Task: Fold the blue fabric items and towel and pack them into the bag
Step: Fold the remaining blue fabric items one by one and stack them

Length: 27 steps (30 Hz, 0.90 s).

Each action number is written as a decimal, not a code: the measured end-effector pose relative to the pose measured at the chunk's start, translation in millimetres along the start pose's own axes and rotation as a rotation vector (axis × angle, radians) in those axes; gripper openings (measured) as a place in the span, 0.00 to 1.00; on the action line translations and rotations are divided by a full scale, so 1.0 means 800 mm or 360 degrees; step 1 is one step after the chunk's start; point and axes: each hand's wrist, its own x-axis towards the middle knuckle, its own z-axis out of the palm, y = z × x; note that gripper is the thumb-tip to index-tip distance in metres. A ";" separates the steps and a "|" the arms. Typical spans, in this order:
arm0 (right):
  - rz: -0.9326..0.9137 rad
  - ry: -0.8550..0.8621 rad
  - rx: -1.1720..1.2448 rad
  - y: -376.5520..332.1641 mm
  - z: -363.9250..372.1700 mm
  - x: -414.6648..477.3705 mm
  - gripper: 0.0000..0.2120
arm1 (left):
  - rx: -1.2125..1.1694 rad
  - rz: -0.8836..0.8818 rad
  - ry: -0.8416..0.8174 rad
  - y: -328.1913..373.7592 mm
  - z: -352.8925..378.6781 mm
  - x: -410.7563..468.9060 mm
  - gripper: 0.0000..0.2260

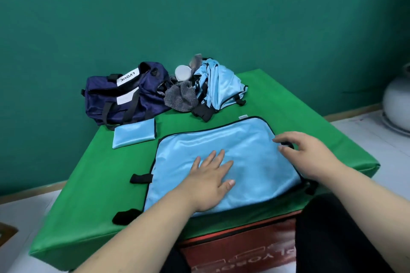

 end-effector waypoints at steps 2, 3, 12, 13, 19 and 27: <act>0.0141 0.0077 0.0051 0.027 -0.012 0.000 0.09 | 0.0003 0.0030 0.0002 0.025 0.001 0.022 0.26; 0.0200 0.0099 0.0081 0.041 -0.014 0.001 0.09 | -0.0007 0.0031 -0.0001 0.036 0.001 0.034 0.26; 0.0125 -0.0091 0.0066 0.102 -0.002 0.049 0.19 | -0.0255 -0.0058 0.0109 0.100 -0.006 0.150 0.26; 0.0107 -0.0129 0.0009 0.104 0.002 0.055 0.19 | -0.0308 -0.0066 0.0149 0.103 -0.003 0.161 0.26; 0.0051 -0.0273 -0.0255 0.114 0.010 0.070 0.10 | -0.0425 -0.0075 0.0257 0.096 0.050 0.182 0.28; 0.0258 0.0023 -0.0236 0.130 -0.001 0.083 0.09 | -0.0155 -0.0108 0.0100 0.101 0.051 0.188 0.28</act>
